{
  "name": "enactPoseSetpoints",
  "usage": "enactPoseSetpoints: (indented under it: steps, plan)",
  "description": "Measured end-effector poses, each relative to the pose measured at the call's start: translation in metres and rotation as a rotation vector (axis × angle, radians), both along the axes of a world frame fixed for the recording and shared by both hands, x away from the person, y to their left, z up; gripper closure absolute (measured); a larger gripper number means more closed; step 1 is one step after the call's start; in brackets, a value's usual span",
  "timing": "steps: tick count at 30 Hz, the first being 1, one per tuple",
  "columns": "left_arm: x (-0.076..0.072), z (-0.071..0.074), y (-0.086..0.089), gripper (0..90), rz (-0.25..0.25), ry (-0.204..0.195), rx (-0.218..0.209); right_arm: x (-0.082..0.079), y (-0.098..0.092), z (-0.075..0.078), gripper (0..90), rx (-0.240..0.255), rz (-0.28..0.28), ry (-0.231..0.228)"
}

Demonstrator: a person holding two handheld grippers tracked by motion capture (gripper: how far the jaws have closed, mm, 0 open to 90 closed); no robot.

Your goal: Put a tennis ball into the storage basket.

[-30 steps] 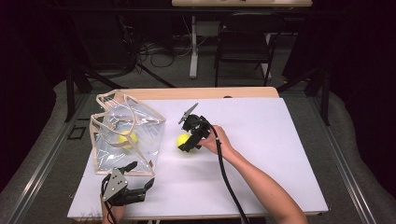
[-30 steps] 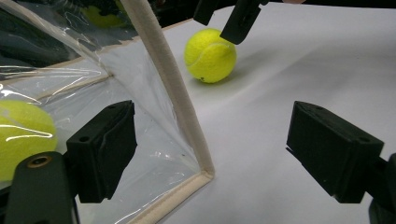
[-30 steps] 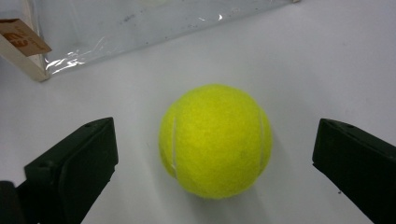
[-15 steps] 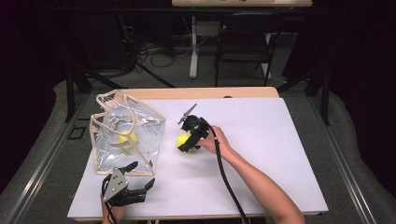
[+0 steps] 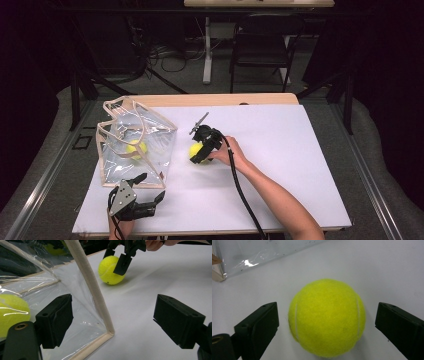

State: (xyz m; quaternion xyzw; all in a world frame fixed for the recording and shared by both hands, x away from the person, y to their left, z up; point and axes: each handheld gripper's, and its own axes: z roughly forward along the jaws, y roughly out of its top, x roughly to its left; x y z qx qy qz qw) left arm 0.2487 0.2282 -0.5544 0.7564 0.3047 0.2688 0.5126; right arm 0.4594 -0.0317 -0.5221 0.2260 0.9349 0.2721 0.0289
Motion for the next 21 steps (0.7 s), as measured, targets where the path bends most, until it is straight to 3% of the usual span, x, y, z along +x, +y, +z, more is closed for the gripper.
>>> enactPoseSetpoints:
  steps: [4,13,21]
  plan:
    - [0.0004,-0.0003,0.0000,16.0,0.000,0.003,0.000,-0.0001,0.0012,-0.0009,11.7,-0.031,-0.014,-0.007]
    - [-0.0010,0.0005,-0.0003,16.0,-0.001,-0.005,-0.001,-0.0024,0.0018,0.0022,23.8,-0.046,-0.022,-0.024]
    - [-0.0004,0.0003,-0.0005,16.0,-0.001,-0.003,0.001,-0.0028,0.0020,0.0028,25.4,-0.044,-0.014,-0.027]
